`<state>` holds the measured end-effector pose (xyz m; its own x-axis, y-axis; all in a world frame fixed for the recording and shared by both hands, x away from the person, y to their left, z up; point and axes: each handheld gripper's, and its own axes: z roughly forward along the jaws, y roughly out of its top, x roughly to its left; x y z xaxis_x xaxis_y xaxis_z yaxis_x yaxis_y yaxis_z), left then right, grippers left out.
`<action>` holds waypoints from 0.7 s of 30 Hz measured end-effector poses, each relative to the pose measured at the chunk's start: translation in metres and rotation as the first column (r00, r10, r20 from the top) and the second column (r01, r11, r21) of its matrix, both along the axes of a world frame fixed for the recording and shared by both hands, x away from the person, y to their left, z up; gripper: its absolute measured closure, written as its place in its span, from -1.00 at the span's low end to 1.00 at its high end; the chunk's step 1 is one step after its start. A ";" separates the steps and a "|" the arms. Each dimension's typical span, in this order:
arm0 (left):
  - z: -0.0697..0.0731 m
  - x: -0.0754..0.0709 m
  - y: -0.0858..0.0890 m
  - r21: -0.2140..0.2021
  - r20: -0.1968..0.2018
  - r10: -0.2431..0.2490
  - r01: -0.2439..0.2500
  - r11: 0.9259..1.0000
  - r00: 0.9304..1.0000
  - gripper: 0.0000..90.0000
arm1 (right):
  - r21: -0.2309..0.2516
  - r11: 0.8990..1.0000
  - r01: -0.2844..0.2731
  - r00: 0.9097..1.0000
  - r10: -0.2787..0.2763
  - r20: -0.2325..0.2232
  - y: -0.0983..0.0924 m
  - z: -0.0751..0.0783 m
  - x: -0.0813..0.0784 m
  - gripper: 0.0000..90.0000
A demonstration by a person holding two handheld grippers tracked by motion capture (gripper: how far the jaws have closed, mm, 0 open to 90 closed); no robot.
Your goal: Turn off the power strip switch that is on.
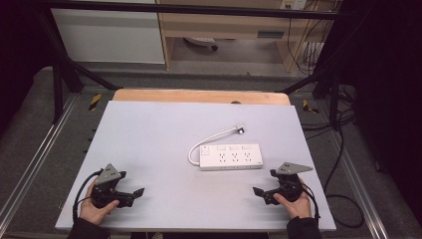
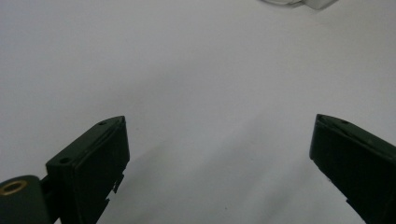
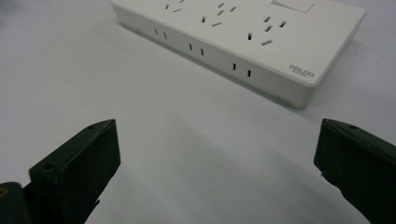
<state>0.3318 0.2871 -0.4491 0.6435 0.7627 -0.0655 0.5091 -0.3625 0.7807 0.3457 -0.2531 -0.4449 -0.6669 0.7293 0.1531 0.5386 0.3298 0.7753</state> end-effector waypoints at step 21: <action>0.001 0.000 0.000 -0.002 0.002 0.004 -0.004 1.000 1.000 -0.90 | 0.000 1.000 0.001 1.000 -0.001 0.017 0.009 0.008 0.005 -0.97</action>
